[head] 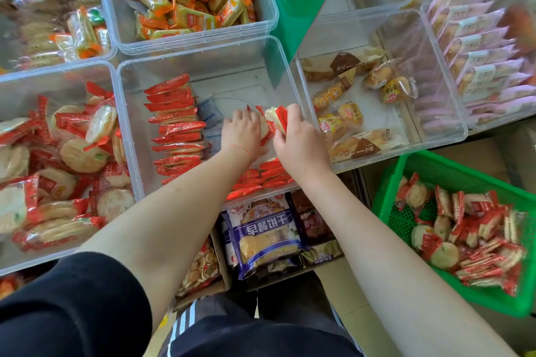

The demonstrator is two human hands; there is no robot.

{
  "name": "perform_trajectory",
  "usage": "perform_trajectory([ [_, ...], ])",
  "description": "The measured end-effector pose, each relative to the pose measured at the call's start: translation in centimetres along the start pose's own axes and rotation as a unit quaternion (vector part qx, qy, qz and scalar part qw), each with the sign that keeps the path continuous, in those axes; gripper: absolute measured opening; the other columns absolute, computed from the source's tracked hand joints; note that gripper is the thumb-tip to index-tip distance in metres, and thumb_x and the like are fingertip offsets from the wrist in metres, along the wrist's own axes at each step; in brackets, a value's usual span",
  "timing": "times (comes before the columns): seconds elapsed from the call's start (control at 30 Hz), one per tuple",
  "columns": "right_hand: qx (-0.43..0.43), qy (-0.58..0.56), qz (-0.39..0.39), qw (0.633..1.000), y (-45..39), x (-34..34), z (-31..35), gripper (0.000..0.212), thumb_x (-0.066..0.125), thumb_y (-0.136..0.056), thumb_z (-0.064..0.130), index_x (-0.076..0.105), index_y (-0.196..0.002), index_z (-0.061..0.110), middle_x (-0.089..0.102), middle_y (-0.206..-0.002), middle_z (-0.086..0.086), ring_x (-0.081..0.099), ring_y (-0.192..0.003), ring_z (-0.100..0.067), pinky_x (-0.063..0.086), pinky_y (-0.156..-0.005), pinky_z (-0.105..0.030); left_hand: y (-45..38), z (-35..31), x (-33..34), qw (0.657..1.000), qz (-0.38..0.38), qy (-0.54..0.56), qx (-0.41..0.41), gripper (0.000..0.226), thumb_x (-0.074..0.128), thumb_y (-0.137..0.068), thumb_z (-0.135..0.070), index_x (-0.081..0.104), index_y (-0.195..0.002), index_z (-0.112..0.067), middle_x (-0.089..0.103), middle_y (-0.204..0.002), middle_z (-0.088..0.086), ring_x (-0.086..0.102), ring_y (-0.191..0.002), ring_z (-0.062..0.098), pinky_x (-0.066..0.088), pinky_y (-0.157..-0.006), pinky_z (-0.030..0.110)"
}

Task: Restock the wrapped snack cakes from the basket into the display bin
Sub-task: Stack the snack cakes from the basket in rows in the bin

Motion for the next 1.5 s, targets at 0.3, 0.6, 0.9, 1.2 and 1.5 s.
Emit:
perform_trajectory([
  [0.3,0.018,-0.014,0.002,1.000,0.4,0.7,0.2,0.022,0.051,-0.097,0.018,0.039,-0.112,0.008,0.060,-0.090,-0.010,0.063,-0.071,-0.026,0.054,-0.057,-0.036,0.8,0.9,-0.7,0.988,0.052,0.147,-0.024,0.060,0.058,-0.087,-0.024,0.031,-0.140,-0.017,0.047,-0.112,0.018,0.052,-0.103,0.036,0.046,-0.080,0.040],
  [0.6,0.025,-0.021,-0.017,0.999,0.1,-0.3,0.4,0.028,0.051,-0.098,0.019,0.038,-0.119,0.006,0.064,-0.092,-0.014,0.066,-0.073,-0.027,0.054,-0.055,-0.033,1.3,1.4,-2.4,0.970,0.162,0.178,0.024,0.040,0.051,-0.085,-0.015,0.053,-0.122,-0.032,0.047,-0.117,0.007,0.056,-0.088,0.026,0.046,-0.077,0.033],
  [0.9,-0.071,0.104,0.028,0.992,-1.4,1.2,2.2,0.035,0.043,-0.091,0.002,0.051,-0.121,0.017,0.061,-0.099,-0.008,0.056,-0.090,-0.029,0.038,-0.067,-0.034,3.9,2.5,-4.8,0.990,0.106,0.082,0.046,0.036,0.045,-0.093,-0.014,0.055,-0.123,-0.030,0.064,-0.116,0.004,0.063,-0.100,0.029,0.044,-0.073,0.033],
  [1.2,-0.103,0.153,-0.010,0.983,-2.9,0.4,2.4,0.029,0.043,-0.088,0.003,0.060,-0.110,0.012,0.062,-0.101,-0.007,0.052,-0.098,-0.028,0.034,-0.094,-0.037,5.5,1.4,-5.7,0.997,0.063,0.006,0.041,0.034,0.046,-0.092,-0.012,0.054,-0.124,-0.021,0.066,-0.111,0.005,0.064,-0.099,0.028,0.043,-0.068,0.034],
  [1.5,-0.059,0.197,0.418,0.885,-0.9,5.4,1.6,0.056,0.045,-0.092,0.005,0.049,-0.141,0.030,0.054,-0.140,0.000,0.052,-0.124,-0.025,0.044,-0.098,-0.035,7.1,2.0,-1.2,0.961,0.267,0.064,0.042,0.037,0.034,-0.099,-0.015,0.052,-0.130,-0.005,0.055,-0.134,0.017,0.053,-0.121,0.033,0.044,-0.100,0.040],
])
Point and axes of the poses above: each hand's wrist, its own y-axis away from the middle knuckle, its own x-axis out of the palm, z = x × y, the point moved 6 cm from there along -y, towards the middle knuckle
